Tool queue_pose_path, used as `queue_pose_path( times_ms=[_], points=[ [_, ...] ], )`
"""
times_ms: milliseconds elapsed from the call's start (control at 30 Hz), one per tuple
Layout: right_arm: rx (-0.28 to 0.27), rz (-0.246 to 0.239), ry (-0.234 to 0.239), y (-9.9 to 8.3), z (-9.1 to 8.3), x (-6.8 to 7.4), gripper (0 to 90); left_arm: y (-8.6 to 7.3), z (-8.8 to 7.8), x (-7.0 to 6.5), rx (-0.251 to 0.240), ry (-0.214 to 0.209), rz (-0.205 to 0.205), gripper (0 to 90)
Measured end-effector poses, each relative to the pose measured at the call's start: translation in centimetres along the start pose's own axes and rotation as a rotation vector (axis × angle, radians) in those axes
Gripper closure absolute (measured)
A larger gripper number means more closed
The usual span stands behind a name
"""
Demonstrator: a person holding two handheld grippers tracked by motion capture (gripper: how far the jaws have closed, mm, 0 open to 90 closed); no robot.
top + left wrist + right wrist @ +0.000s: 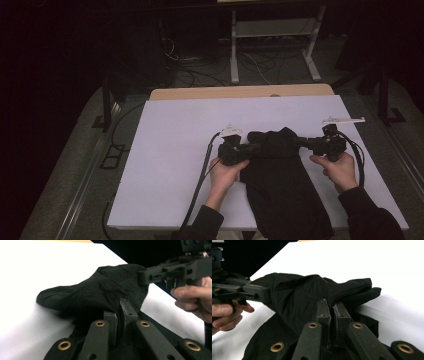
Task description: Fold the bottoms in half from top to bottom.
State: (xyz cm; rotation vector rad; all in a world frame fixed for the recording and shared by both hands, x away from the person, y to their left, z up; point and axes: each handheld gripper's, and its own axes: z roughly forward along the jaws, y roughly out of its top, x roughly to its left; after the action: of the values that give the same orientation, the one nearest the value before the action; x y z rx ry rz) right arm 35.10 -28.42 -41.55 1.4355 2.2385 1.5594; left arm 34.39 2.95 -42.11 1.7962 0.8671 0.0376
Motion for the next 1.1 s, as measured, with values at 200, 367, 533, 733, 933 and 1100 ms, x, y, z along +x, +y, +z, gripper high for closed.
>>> queue_pose_path(
  times_ms=[200,367,533,733,933,1100],
  points=[
    [0.018,-0.008,0.004,-0.4,-0.3,0.2,84.4,-0.6,-0.5,-0.8,0.002,-0.009,0.022,84.5],
    [0.034,-0.014,0.003,-1.0,-0.7,0.4,84.4,-0.9,-0.8,-1.4,0.014,-0.019,0.038,84.4],
    [0.041,-0.023,0.003,-1.4,-1.3,0.7,84.4,-1.1,-1.1,-1.9,0.019,-0.026,0.053,84.3],
    [0.075,-0.028,0.001,-2.1,-1.5,0.6,84.4,-2.0,-1.2,-2.3,0.049,-0.029,0.061,84.3],
    [0.105,-0.031,-0.002,-2.8,-1.5,0.4,84.4,-3.1,-1.1,-2.4,0.065,-0.040,0.044,84.3],
    [0.128,-0.034,-0.001,-3.2,-1.4,0.4,84.3,-4.0,-0.8,-2.1,0.092,-0.053,0.034,84.1]
  ],
)
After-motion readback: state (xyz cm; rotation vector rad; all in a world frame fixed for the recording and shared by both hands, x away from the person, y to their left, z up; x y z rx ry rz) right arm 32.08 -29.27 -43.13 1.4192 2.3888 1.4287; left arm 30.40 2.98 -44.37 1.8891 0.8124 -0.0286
